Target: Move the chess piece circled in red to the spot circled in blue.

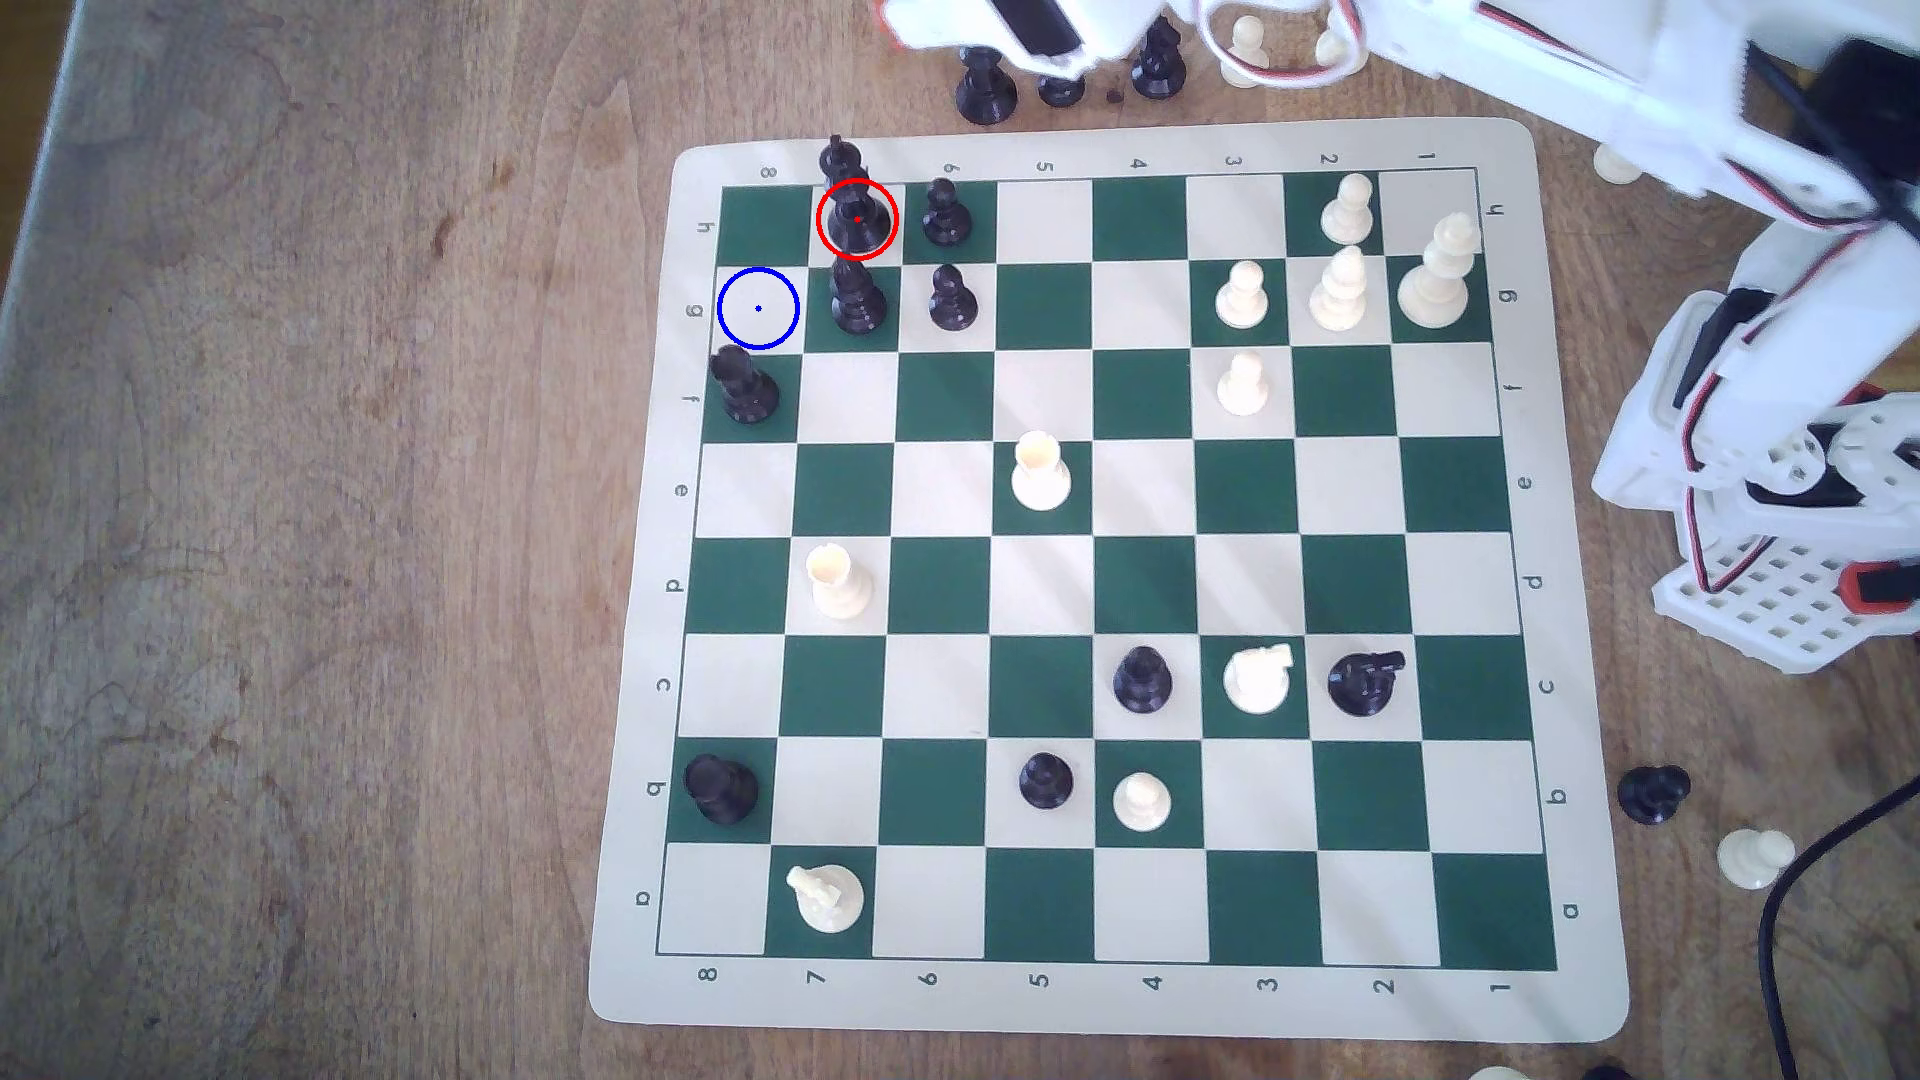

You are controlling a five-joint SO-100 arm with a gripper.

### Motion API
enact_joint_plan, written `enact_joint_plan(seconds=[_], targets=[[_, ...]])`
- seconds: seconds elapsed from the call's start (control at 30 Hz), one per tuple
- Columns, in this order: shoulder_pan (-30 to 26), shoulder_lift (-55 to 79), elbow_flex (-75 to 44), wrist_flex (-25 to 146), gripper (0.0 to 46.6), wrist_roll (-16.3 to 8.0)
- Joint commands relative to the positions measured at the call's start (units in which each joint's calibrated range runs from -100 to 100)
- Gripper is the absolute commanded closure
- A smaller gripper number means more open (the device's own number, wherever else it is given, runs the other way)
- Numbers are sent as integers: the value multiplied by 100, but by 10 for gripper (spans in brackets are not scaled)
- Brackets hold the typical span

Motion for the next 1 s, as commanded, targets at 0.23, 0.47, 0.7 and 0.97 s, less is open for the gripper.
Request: enact_joint_plan(seconds=[0.23, 0.47, 0.7, 0.97], targets=[[64, 1256, -1782, 435, 282, -68], [-38, 1782, -2181, 361, 275, -200], [-155, 2071, -2199, 74, 275, -244], [-178, 2275, -2253, -24, 281, -244]])
